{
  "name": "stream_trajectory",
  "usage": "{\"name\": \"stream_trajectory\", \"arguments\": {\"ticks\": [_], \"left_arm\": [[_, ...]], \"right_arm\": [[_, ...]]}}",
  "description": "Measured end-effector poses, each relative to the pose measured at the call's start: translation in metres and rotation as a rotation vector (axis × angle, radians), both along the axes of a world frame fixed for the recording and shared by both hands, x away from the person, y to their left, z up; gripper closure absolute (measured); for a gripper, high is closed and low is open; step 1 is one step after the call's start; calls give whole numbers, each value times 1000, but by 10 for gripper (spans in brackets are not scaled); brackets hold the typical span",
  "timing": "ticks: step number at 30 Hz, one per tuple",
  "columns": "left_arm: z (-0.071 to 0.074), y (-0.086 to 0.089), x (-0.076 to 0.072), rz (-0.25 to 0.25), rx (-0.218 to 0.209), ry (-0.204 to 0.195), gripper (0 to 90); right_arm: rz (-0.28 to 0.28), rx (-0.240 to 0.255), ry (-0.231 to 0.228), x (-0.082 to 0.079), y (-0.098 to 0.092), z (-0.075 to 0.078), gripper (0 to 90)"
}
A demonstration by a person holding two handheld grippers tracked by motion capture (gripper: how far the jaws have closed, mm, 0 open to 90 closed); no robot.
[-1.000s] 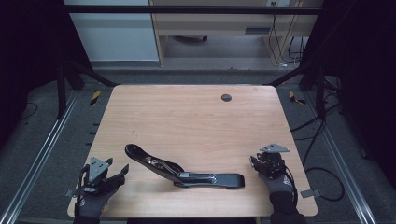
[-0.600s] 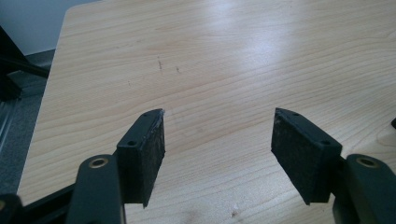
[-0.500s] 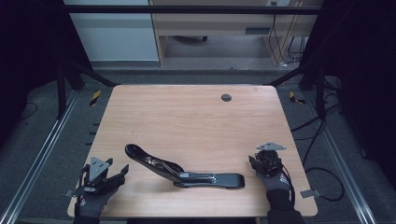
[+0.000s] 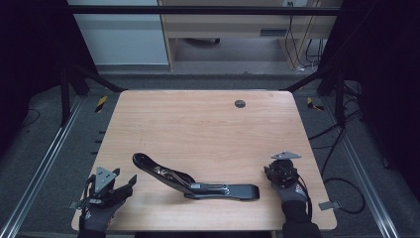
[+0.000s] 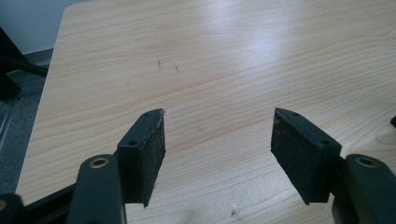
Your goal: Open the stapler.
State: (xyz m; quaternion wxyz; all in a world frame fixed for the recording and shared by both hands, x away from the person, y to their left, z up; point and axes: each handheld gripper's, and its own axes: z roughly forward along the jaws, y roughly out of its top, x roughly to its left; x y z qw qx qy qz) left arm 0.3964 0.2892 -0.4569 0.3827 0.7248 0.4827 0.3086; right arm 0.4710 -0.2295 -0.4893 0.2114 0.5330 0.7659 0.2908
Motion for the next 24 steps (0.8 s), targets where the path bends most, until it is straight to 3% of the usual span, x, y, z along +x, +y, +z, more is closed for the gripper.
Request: {"name": "stream_trajectory", "arguments": {"ticks": [6, 13, 16, 24], "left_arm": [[0, 0, 0, -1, 0, 1, 346], [0, 0, -1, -4, 4, 0, 346], [0, 0, -1, -5, 6, 0, 346], [1, -1, -2, -6, 10, -1, 348]], "right_arm": [[1, 1, 10, 0, 0, 0, 778], [26, 16, -14, -4, -5, 7, 781], [67, 33, -16, -9, -9, 11, 781], [192, 15, -37, -32, -23, 11, 781]]}}
